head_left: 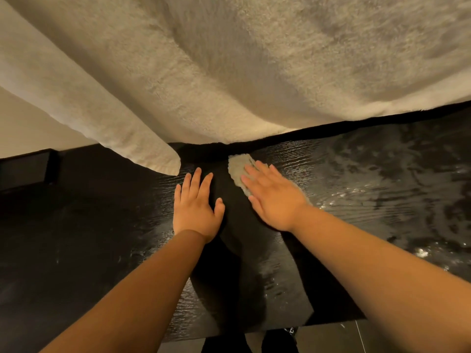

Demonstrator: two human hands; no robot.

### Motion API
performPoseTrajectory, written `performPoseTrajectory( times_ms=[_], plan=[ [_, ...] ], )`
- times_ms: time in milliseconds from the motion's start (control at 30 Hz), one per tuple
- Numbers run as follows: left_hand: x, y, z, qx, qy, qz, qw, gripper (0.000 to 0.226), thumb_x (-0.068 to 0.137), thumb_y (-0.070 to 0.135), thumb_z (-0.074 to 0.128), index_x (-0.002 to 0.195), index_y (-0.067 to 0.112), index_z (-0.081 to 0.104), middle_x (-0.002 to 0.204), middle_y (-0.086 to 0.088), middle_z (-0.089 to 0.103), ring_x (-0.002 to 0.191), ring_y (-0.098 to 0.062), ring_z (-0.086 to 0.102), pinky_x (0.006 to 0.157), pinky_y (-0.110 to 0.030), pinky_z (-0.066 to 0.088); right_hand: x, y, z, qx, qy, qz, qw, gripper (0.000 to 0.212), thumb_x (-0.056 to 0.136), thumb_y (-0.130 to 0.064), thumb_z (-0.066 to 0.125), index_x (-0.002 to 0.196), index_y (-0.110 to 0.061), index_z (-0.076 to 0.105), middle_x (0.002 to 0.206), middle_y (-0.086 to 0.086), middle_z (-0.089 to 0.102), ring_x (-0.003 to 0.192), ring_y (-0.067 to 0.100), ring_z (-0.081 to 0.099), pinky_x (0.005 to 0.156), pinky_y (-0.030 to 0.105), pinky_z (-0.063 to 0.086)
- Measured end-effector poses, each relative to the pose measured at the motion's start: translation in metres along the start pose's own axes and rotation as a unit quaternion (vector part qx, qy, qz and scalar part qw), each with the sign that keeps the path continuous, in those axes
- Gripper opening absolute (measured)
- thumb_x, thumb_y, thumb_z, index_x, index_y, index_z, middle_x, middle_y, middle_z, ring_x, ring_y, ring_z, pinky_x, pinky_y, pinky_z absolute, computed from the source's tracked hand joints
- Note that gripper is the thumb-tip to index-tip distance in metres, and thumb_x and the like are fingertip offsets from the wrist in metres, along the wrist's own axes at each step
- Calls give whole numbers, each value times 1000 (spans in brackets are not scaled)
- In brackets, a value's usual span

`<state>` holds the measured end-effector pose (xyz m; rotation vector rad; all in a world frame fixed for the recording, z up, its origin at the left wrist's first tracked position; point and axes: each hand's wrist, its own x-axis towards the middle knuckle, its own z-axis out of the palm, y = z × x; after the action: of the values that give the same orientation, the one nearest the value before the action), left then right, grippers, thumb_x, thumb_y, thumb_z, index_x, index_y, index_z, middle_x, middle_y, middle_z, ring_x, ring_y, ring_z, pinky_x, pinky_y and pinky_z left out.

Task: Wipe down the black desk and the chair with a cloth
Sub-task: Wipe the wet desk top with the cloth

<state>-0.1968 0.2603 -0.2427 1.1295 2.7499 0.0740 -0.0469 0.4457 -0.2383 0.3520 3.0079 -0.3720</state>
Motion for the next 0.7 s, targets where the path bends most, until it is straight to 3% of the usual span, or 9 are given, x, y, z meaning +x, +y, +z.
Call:
performPoseTrajectory(
  times_ms=[167,267,333,433,533,600,700],
  plan=[
    [0,2,-2,-8,10,-3,1000,71,97,53,37,163,29,26,174,-1,14,161,-26,9,130,-50,11,-26,61,-15,3,40,209,977,64,102,-39,21,160,-11,28,168,13,20,155,35,11,126,48,6],
    [1,2,-3,-11,9,-2,1000,71,98,52,40,163,29,27,174,-1,15,161,-26,10,130,-51,11,-26,42,-16,17,63,287,956,63,103,-37,24,160,-9,25,168,17,16,155,39,8,126,51,7],
    [0,1,-3,-19,11,2,1000,70,98,52,41,163,28,27,174,-2,16,161,-26,9,130,-51,11,-23,4,-10,7,68,256,964,66,101,-37,24,159,-7,28,166,20,20,154,43,11,126,54,11],
    [-1,0,-3,-31,14,4,999,71,98,53,39,163,29,27,174,-1,14,161,-25,8,131,-50,10,-35,-55,7,2,9,122,992,64,104,-39,24,162,-11,21,170,14,11,156,36,1,127,50,5],
    [-2,-2,-3,-37,14,6,999,70,98,55,37,163,30,26,174,-1,13,161,-25,7,131,-50,9,-51,-54,10,4,-11,54,998,61,105,-39,28,161,-15,23,170,8,11,157,30,1,128,47,3],
    [-2,-3,-3,-35,16,9,999,70,98,55,37,163,30,26,174,-1,13,161,-25,7,131,-50,9,-62,-29,9,-10,-2,99,995,61,105,-39,25,161,-15,26,169,8,17,157,31,6,127,51,11],
    [-2,-5,-2,-26,18,14,999,71,98,55,36,163,30,27,174,-2,15,161,-27,9,130,-50,11,-81,12,2,8,44,246,968,62,102,-38,24,158,-11,30,167,14,22,155,38,12,125,57,15]
  ],
)
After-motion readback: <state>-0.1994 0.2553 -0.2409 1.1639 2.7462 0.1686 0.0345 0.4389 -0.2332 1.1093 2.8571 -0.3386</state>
